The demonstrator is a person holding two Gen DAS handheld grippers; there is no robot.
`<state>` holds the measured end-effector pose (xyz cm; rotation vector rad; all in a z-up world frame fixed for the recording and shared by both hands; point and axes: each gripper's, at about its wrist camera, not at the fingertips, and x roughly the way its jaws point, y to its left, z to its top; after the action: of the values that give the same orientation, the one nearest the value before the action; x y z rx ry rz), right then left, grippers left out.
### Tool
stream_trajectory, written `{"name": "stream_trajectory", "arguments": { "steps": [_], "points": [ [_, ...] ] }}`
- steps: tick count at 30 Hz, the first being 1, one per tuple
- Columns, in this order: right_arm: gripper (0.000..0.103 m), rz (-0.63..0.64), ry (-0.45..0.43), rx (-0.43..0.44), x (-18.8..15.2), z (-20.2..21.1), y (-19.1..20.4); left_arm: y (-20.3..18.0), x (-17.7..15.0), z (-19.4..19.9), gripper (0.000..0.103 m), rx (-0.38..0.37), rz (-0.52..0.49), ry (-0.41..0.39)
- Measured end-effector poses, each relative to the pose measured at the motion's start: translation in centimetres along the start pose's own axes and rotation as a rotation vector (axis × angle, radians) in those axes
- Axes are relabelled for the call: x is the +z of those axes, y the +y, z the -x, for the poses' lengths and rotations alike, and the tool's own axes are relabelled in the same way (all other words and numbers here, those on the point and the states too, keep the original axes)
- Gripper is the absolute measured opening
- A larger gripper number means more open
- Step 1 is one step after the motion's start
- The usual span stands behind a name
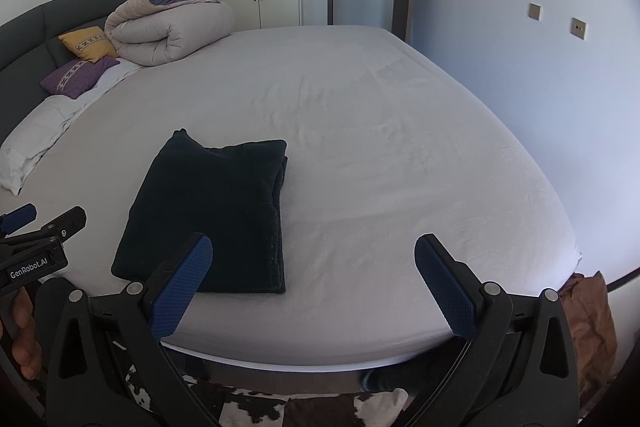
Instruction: Fold small clothes
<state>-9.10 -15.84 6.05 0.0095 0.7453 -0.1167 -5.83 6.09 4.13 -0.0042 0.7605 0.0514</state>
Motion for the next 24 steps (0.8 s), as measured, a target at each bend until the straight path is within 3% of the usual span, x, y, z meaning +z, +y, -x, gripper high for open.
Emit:
{"name": "stream_trajectory", "arguments": {
  "steps": [4,24],
  "points": [
    [0.103,-0.001,0.029,-0.035,-0.2,-1.0,-0.2,0.0,0.0,0.0,0.103,-0.001,0.003,-0.001],
    [0.103,-0.012,0.054,-0.048,-0.4,-1.8,0.2,0.2,-0.4,-0.2,0.103,-0.001,-0.001,0.003]
  ]
}}
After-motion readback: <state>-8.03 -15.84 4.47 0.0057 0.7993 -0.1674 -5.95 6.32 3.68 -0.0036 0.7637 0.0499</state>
